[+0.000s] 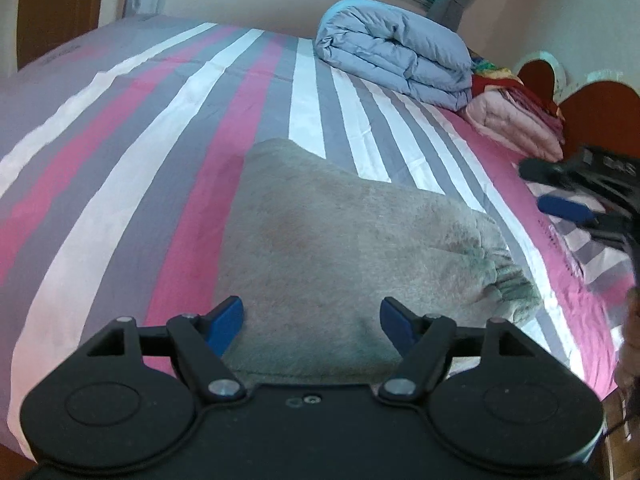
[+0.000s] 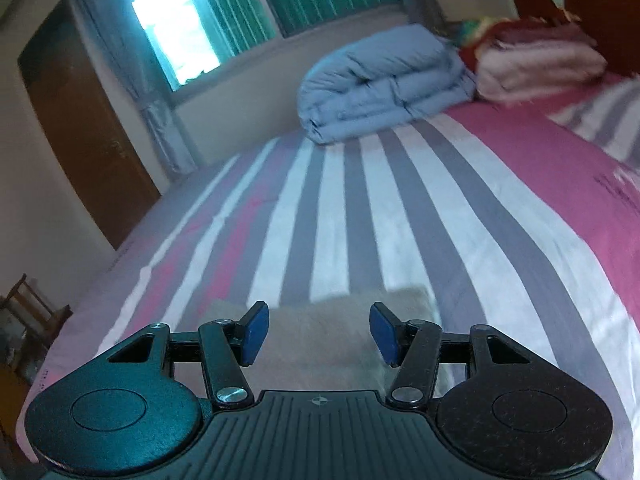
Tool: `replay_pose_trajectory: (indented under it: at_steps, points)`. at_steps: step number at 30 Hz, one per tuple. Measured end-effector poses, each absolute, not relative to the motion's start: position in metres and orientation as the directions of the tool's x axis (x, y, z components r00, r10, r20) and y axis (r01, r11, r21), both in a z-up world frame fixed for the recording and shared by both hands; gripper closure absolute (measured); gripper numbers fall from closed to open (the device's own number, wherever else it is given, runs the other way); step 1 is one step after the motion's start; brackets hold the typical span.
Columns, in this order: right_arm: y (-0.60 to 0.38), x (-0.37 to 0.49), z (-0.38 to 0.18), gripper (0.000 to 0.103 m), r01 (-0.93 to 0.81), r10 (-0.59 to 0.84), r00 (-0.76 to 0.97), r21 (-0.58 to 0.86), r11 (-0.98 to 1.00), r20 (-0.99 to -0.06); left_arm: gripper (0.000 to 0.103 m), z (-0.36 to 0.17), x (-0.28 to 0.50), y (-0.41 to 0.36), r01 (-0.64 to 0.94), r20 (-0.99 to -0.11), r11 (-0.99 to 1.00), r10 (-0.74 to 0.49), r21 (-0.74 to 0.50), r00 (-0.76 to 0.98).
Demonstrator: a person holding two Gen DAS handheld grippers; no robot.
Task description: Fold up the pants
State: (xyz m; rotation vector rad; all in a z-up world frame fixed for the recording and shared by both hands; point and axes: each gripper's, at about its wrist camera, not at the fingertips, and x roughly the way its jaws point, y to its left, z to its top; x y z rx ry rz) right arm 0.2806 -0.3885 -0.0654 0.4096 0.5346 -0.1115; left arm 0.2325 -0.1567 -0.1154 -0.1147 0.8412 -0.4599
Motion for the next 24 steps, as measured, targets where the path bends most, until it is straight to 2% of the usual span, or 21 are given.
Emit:
replay_pose_trajectory:
  at_steps: [6,11,12,13,15,17,19,22,24]
  points:
    - [-0.386,0.300,-0.109,0.047,0.253,-0.025,0.804,0.303,0.919,-0.594,0.035,-0.117,0.237,-0.169,0.364,-0.706,0.903,-0.412,-0.230,0.576]
    - [-0.392,0.276,-0.181,0.048,0.279,-0.100,0.706,0.145,0.949,-0.701,0.033,-0.128,0.235,-0.182,0.388,-0.738,0.907,-0.374,-0.164,0.562]
    - [-0.391,0.272,-0.186,0.043,0.279,-0.136,0.702,0.095,0.956,-0.699,0.032,-0.130,0.234,-0.184,0.392,-0.740,0.908,-0.366,-0.149,0.565]
    - [-0.395,0.273,-0.189,0.032,0.292,-0.130,0.686,0.108,0.950,-0.716,0.032,-0.131,0.233,-0.185,0.397,-0.742,0.907,-0.364,-0.143,0.564]
    - [-0.414,0.273,-0.192,0.031,0.353,-0.044,0.668,0.265,0.897,-0.743,0.032,-0.131,0.230,-0.185,0.402,-0.740,0.906,-0.361,-0.133,0.568]
    - [-0.417,0.271,-0.183,0.031,0.377,-0.051,0.685,0.294,0.879,-0.727,0.032,-0.130,0.229,-0.183,0.401,-0.738,0.907,-0.356,-0.127,0.573]
    - [-0.404,0.267,-0.164,0.031,0.349,-0.125,0.725,0.206,0.914,-0.678,0.032,-0.128,0.228,-0.176,0.388,-0.734,0.910,-0.363,-0.147,0.574]
    - [-0.385,0.256,-0.141,0.031,0.304,-0.161,0.798,0.157,0.940,-0.580,0.032,-0.122,0.225,-0.172,0.383,-0.711,0.904,-0.396,-0.191,0.581]
    - [-0.380,0.252,-0.128,0.031,0.283,-0.136,0.831,0.201,0.938,-0.539,0.032,-0.120,0.227,-0.175,0.401,-0.699,0.895,-0.414,-0.197,0.583]
